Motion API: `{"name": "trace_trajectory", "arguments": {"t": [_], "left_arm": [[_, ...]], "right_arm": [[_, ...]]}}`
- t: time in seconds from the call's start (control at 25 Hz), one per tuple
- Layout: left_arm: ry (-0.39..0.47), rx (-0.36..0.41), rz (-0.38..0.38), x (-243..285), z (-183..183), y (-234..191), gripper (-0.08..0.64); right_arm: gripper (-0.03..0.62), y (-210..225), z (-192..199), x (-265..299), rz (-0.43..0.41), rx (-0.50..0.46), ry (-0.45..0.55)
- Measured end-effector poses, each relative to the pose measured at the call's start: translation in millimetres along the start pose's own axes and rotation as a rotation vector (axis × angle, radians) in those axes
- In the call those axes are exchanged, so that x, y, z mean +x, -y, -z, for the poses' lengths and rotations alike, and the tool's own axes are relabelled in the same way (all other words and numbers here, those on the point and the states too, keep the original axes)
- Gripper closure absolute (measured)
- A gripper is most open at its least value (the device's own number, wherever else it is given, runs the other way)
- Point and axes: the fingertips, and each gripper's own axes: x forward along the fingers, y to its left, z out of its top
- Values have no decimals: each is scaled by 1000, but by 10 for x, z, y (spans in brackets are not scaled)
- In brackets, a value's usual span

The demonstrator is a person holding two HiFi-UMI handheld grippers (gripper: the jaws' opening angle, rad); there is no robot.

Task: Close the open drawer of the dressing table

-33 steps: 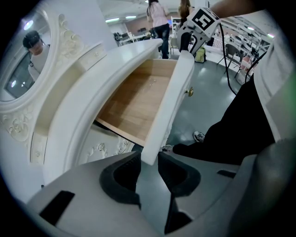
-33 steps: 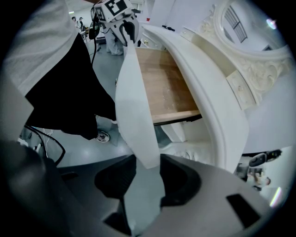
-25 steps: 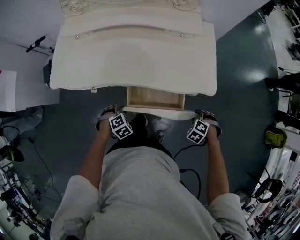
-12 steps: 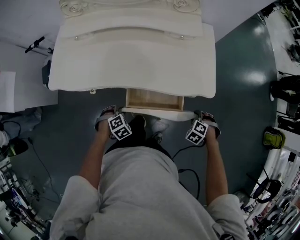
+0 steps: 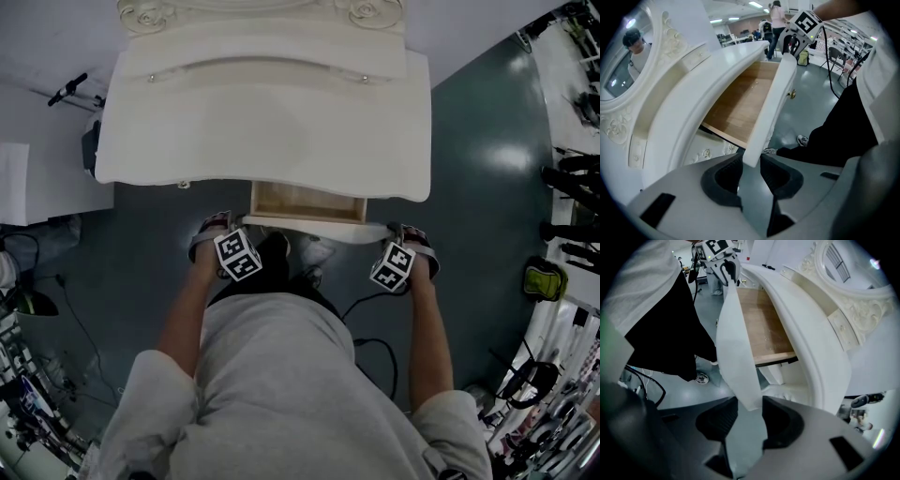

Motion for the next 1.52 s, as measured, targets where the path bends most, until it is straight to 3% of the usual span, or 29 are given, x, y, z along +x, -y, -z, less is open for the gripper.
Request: {"name": "trace_trajectory", "arguments": {"t": [1.52], "left_arm": [[-14,35,67,58,-44,-63,443]], "right_arm": [[425,85,-19,7,-15,15,-20]]}}
